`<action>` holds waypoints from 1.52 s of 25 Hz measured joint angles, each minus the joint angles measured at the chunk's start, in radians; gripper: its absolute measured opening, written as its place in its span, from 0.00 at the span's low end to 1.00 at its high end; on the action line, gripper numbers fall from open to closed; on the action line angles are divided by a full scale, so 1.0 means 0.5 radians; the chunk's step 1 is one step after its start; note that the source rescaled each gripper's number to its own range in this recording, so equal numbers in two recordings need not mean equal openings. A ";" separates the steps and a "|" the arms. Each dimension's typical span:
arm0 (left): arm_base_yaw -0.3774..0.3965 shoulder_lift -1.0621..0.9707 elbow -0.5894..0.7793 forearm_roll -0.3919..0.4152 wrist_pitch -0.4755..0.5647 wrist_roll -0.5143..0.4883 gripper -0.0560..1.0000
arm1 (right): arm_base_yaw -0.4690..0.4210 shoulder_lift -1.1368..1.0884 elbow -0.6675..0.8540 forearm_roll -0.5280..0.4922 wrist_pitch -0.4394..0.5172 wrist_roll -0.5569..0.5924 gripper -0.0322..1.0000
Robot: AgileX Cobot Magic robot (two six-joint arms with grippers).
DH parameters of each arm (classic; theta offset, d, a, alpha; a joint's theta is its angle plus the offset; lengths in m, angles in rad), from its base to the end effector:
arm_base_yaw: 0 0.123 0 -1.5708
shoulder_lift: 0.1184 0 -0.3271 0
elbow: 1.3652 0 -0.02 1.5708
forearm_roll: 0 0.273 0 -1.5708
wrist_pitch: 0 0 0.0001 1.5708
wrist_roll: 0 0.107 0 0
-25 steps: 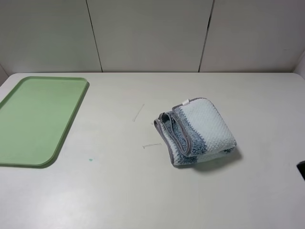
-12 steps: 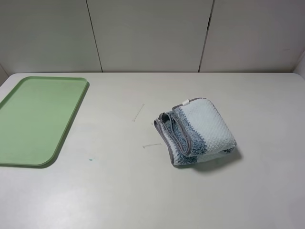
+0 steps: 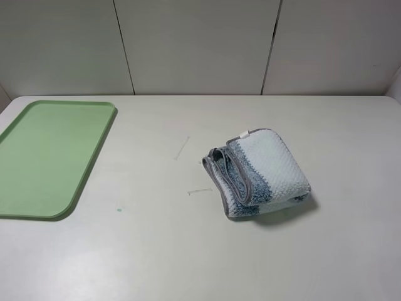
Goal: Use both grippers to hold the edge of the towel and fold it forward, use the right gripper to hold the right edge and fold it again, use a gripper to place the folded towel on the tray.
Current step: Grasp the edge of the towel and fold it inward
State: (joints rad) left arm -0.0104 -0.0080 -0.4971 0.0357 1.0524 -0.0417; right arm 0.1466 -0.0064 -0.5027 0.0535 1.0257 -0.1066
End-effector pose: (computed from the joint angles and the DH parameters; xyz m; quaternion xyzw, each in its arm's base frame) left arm -0.0139 0.0035 0.2805 -0.0140 0.8495 0.0041 0.5274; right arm -0.0138 0.0029 0.2849 -0.1069 0.8344 0.0375 0.5394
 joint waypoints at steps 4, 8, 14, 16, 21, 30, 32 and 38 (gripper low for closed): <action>0.000 0.000 0.000 0.000 0.000 0.000 0.97 | -0.005 0.000 0.000 0.002 0.000 -0.005 1.00; 0.000 0.000 0.000 0.000 0.000 0.000 0.97 | -0.005 0.000 0.000 0.002 0.000 -0.005 1.00; 0.000 0.000 0.000 0.000 0.000 0.000 0.97 | -0.009 0.000 0.000 0.059 0.000 -0.005 1.00; 0.000 0.000 0.000 0.000 0.000 0.000 0.97 | -0.009 0.000 0.000 0.065 0.000 -0.005 1.00; 0.000 0.000 0.000 0.000 0.000 0.000 0.97 | -0.009 0.000 0.000 0.071 0.000 -0.005 1.00; 0.000 0.000 0.000 0.000 0.000 0.000 0.97 | -0.009 0.000 0.000 0.076 0.000 -0.005 1.00; 0.000 0.000 0.000 0.000 0.000 0.000 0.97 | -0.009 0.000 0.000 0.076 0.000 -0.005 1.00; 0.000 0.000 0.000 0.000 0.000 0.000 0.97 | -0.009 0.000 0.000 0.078 0.000 -0.005 1.00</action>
State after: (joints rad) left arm -0.0104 -0.0080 -0.4971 0.0357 1.0524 -0.0417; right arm 0.1422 -0.0064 -0.5027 0.0923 1.0257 -0.1089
